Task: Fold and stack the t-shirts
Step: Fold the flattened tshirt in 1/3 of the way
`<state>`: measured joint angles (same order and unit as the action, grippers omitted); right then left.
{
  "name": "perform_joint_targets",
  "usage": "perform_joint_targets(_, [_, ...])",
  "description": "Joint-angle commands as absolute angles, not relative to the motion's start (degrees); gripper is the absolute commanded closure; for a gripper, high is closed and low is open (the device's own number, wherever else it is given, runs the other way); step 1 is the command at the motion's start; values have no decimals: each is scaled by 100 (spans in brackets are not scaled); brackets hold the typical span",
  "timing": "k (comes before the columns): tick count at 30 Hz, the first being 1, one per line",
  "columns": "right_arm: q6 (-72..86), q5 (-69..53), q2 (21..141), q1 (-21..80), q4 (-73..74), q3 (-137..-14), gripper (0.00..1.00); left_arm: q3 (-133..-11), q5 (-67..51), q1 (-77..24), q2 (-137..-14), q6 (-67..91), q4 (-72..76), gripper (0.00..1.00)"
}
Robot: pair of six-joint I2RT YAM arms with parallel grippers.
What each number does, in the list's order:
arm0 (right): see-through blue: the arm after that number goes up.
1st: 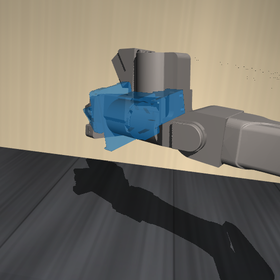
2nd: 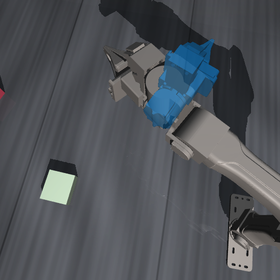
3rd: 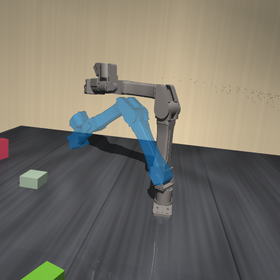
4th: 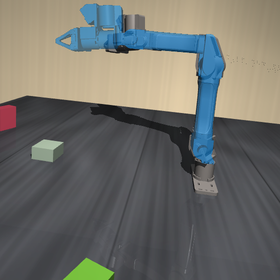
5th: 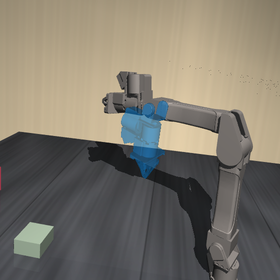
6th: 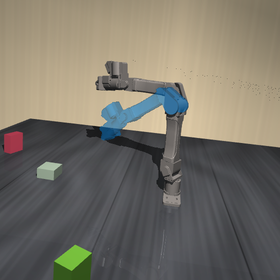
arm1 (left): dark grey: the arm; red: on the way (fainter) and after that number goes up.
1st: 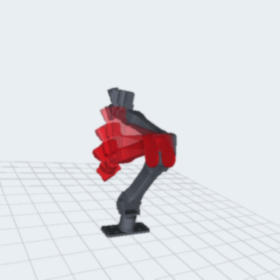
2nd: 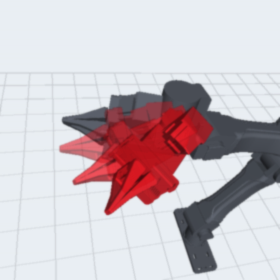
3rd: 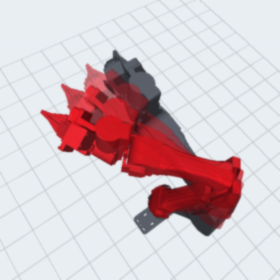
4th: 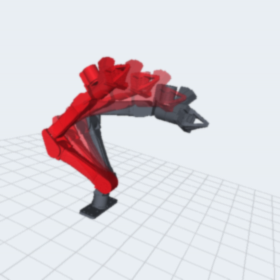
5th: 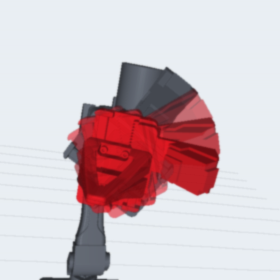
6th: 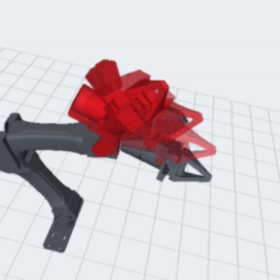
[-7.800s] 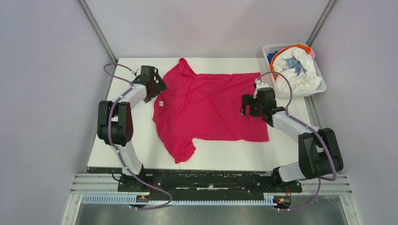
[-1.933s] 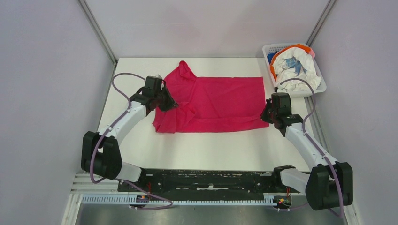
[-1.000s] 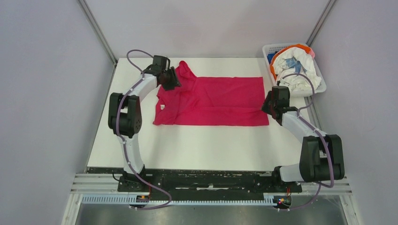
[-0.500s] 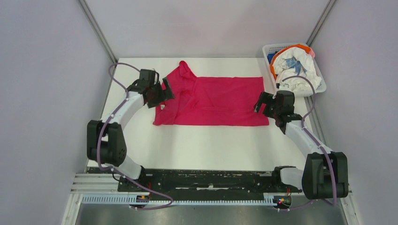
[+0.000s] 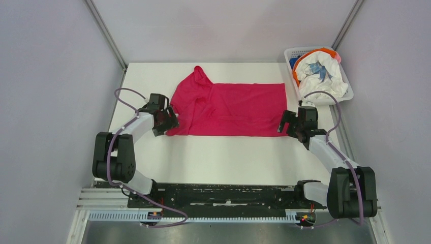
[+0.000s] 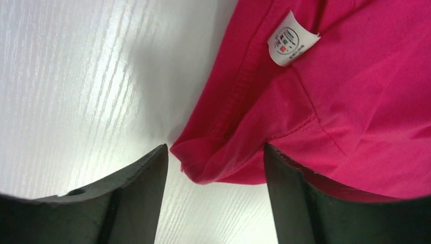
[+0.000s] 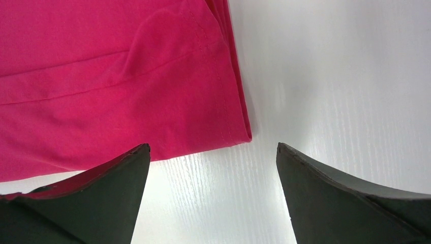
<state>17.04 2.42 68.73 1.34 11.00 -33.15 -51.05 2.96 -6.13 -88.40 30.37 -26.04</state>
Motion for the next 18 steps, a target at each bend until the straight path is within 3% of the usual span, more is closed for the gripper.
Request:
perform_joint_targets(1, [1635,275,6940,68,979,-3204,8,-5067,352,-450,-8979,3266,-2188,31])
perform_joint_targets(8, [1609,40,7134,35,642,-2983,27,-5148,115,-290,-9266,3303,-2054,64])
perform_joint_targets(13, [1607,155,7296,35,395,-2868,31,-5177,208,-266,-9339,3306,-2083,80])
perform_joint_targets(16, [1662,143,7389,33,238,-2824,37,-5217,364,-228,-9352,3331,-2168,96])
perform_joint_targets(18, [1672,57,7417,35,193,-2813,45,-5236,450,-191,-9357,3362,-2217,98])
